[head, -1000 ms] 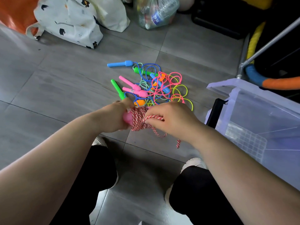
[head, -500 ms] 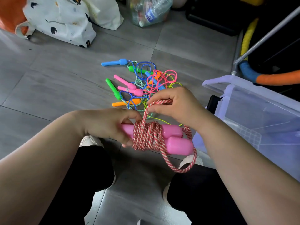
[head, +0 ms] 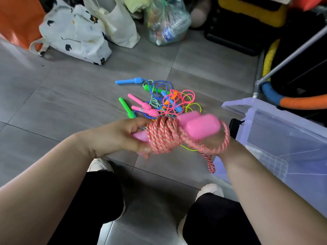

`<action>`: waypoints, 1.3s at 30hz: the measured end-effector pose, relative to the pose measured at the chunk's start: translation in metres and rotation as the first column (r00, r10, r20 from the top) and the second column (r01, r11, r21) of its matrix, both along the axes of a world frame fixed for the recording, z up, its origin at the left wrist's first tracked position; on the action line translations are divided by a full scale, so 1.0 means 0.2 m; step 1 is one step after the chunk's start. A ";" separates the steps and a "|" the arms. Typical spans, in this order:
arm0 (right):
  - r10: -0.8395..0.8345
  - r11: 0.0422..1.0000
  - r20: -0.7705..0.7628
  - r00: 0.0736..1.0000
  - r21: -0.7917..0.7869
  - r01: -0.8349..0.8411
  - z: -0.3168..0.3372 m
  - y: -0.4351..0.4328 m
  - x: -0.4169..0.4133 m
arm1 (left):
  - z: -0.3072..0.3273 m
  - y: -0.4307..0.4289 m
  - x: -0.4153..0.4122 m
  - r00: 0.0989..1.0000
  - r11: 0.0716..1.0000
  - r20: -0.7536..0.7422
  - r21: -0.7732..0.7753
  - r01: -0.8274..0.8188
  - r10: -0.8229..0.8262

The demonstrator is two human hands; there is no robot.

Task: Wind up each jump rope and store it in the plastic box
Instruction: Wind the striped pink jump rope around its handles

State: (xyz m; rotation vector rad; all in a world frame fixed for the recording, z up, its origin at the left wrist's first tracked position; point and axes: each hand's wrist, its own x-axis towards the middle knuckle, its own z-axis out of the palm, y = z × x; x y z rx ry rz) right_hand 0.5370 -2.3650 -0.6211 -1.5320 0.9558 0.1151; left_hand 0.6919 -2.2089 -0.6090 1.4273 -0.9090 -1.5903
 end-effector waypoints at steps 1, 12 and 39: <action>0.075 0.994 -0.007 0.997 -0.083 -0.075 -0.02 0.02 0.00 | 0.00 -0.01 0.00 0.997 0.997 0.017 0.004 -0.073 0.073; 0.407 0.715 -0.166 0.898 -0.554 -0.426 -0.01 0.23 0.09 | -0.04 -0.04 0.01 0.874 0.881 0.148 0.037 -0.472 0.463; 0.274 0.902 0.239 0.931 -0.399 -0.163 0.05 0.23 0.06 | -0.09 -0.05 0.02 0.620 0.904 0.693 -0.109 -0.414 0.368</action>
